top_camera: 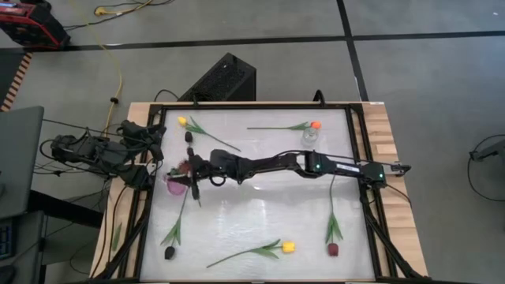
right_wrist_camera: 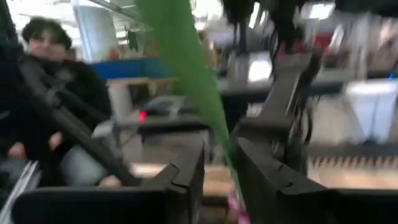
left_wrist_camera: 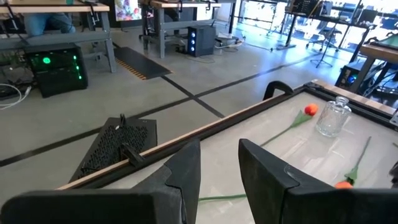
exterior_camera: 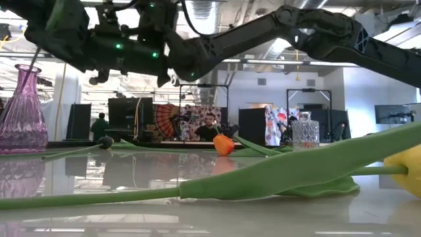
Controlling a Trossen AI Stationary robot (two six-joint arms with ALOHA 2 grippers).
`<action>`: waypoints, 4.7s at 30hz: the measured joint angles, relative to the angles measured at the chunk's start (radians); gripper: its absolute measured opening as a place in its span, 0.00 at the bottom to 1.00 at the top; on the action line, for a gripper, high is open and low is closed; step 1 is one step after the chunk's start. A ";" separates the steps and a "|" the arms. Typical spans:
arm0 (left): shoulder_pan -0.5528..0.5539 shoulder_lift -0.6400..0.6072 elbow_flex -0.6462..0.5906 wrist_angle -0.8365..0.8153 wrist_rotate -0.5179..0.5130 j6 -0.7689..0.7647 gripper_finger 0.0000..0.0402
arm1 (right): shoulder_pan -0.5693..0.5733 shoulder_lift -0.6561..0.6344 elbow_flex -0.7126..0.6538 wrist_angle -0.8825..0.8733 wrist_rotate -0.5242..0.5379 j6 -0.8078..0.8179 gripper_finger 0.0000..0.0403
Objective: Sort flowers into vase by color
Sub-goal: Put the left red tulip into the pink vase, then put the red tulip into the pink vase
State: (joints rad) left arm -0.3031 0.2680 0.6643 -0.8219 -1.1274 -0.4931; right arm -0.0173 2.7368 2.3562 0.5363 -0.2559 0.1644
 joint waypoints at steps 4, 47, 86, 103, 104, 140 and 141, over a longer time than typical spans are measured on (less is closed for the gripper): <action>0.000 0.000 0.000 -0.001 -0.002 0.000 0.24 | -0.016 -0.060 0.000 -0.243 -0.009 -0.033 0.41; 0.000 0.000 0.000 -0.004 0.023 0.002 0.24 | 0.111 -0.436 -0.205 -1.998 0.053 -0.140 0.65; 0.000 0.000 0.000 0.004 0.075 0.027 0.24 | 0.582 -0.883 -1.273 -2.024 0.394 -0.445 0.64; 0.000 0.000 0.000 0.004 0.046 0.021 0.24 | 0.668 -0.887 -1.346 -1.704 0.443 -0.539 0.64; 0.000 0.000 0.000 0.004 0.046 0.021 0.24 | 0.674 -0.889 -1.356 -1.701 0.444 -0.540 0.64; 0.000 0.000 0.000 -0.001 0.043 0.010 0.24 | 0.336 -0.899 -0.697 -0.977 0.086 -0.655 0.05; 0.000 0.000 0.000 -0.002 0.043 0.010 0.24 | 0.313 -0.898 -0.697 -0.901 0.070 -0.658 0.05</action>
State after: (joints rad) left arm -0.3031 0.2680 0.6640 -0.8237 -1.0847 -0.4827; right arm 0.2960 1.8384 1.6588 -0.3647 -0.1856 -0.4937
